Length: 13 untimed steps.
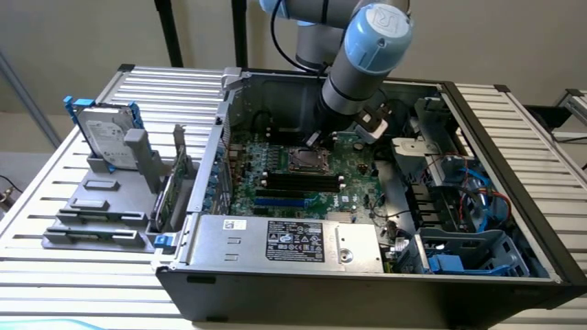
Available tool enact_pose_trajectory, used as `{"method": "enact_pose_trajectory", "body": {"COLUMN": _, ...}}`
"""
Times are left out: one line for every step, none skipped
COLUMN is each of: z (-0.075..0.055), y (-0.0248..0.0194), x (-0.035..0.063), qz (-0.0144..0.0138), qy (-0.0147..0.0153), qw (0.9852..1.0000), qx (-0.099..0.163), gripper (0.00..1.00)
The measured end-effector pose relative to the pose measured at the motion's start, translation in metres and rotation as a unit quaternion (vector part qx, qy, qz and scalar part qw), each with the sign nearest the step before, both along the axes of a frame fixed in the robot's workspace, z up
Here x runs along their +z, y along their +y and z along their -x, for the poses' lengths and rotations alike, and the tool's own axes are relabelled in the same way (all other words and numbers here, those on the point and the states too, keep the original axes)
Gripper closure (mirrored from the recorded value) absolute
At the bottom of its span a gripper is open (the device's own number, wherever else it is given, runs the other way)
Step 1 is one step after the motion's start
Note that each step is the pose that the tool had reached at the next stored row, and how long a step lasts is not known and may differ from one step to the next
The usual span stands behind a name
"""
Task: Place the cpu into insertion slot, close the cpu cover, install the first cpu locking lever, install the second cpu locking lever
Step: 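Install the first cpu locking lever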
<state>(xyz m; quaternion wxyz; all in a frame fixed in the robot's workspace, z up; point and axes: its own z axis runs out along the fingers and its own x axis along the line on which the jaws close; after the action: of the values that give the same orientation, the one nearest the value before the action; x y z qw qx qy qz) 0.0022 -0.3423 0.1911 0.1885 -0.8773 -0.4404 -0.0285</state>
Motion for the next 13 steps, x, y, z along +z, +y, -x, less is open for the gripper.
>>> {"method": "enact_pose_trajectory", "body": {"z": 0.000, "y": 0.0000, "x": 0.0007, "qz": -0.0002, "qy": 0.0000, "qw": 1.0000, "qx": 0.000, "gripper": 0.89}}
{"method": "enact_pose_trajectory", "body": {"z": 0.000, "y": -0.0001, "x": 0.0020, "qz": -0.0002, "qy": 0.0000, "qw": 1.0000, "qx": 0.000, "gripper": 0.89}}
{"method": "enact_pose_trajectory", "body": {"z": 0.001, "y": -0.0003, "x": 0.0034, "qz": -0.0002, "qy": 0.0001, "qw": 1.0000, "qx": 0.000, "gripper": 0.89}}
{"method": "enact_pose_trajectory", "body": {"z": 0.002, "y": -0.0004, "x": 0.0049, "qz": -0.0003, "qy": 0.0000, "qw": 1.0000, "qx": 0.000, "gripper": 0.89}}
{"method": "enact_pose_trajectory", "body": {"z": 0.003, "y": -0.0006, "x": 0.0064, "qz": -0.0003, "qy": 0.0000, "qw": 1.0000, "qx": 0.000, "gripper": 0.89}}
{"method": "enact_pose_trajectory", "body": {"z": 0.005, "y": -0.0008, "x": 0.0078, "qz": -0.0003, "qy": 0.0000, "qw": 1.0000, "qx": 0.000, "gripper": 0.89}}
{"method": "enact_pose_trajectory", "body": {"z": 0.007, "y": -0.0011, "x": 0.0093, "qz": -0.0003, "qy": 0.0001, "qw": 1.0000, "qx": 0.000, "gripper": 0.89}}
{"method": "enact_pose_trajectory", "body": {"z": 0.010, "y": -0.0014, "x": 0.0107, "qz": -0.0003, "qy": 0.0001, "qw": 1.0000, "qx": 0.000, "gripper": 0.89}}
{"method": "enact_pose_trajectory", "body": {"z": 0.012, "y": -0.0017, "x": 0.0121, "qz": -0.0004, "qy": 0.0000, "qw": 1.0000, "qx": 0.000, "gripper": 0.89}}
{"method": "enact_pose_trajectory", "body": {"z": 0.014, "y": -0.0020, "x": 0.0137, "qz": -0.0005, "qy": 0.0000, "qw": 1.0000, "qx": 0.000, "gripper": 0.89}}
{"method": "enact_pose_trajectory", "body": {"z": 0.015, "y": -0.0022, "x": 0.0149, "qz": -0.0009, "qy": 0.0000, "qw": 1.0000, "qx": 0.000, "gripper": 0.89}}
{"method": "enact_pose_trajectory", "body": {"z": 0.015, "y": -0.0022, "x": 0.0151, "qz": -0.0011, "qy": 0.0000, "qw": 1.0000, "qx": 0.000, "gripper": 0.89}}
{"method": "enact_pose_trajectory", "body": {"z": 0.015, "y": -0.0022, "x": 0.0150, "qz": -0.0013, "qy": 0.0000, "qw": 1.0000, "qx": 0.000, "gripper": 0.89}}
